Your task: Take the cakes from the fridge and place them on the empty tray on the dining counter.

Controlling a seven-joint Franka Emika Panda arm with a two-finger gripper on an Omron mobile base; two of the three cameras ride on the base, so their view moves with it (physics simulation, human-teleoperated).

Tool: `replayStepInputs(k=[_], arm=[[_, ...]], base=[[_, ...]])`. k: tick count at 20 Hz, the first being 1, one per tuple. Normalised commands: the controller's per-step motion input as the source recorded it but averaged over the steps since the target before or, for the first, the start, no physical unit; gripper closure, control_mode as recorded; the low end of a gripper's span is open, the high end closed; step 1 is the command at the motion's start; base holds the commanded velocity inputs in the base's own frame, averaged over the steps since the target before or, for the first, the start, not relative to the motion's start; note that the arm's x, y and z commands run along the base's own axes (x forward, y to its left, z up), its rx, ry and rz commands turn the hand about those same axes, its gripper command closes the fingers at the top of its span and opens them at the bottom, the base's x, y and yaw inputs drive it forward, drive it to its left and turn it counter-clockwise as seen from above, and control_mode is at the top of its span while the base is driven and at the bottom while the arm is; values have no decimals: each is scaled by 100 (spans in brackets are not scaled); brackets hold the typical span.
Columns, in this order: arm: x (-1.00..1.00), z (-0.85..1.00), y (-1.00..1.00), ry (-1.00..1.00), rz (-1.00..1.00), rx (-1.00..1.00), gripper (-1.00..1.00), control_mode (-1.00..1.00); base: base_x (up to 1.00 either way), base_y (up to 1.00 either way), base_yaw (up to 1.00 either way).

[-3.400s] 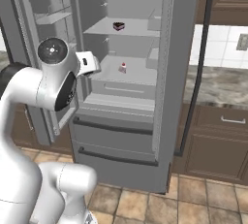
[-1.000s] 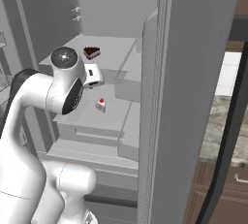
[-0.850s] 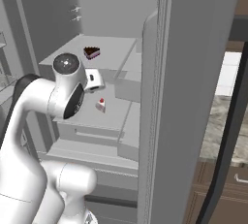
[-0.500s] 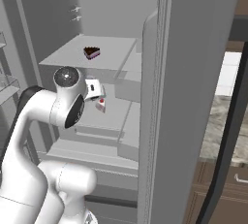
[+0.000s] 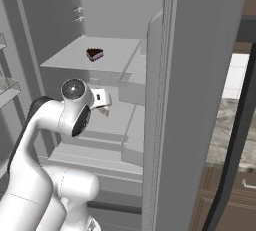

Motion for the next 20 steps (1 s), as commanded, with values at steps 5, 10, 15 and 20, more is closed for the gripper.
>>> replayStepInputs(k=[5,10,15,20], arm=[[52,-10,0,0,-4,4,-100,-100],[52,-7,0,4,-5,2,-100,-100],[42,-25,0,16,-6,0,-100,-100],[44,-26,0,10,-1,0,-100,-100]], base=[[0,0,0],[0,0,0],[0,0,0],[0,0,0]])
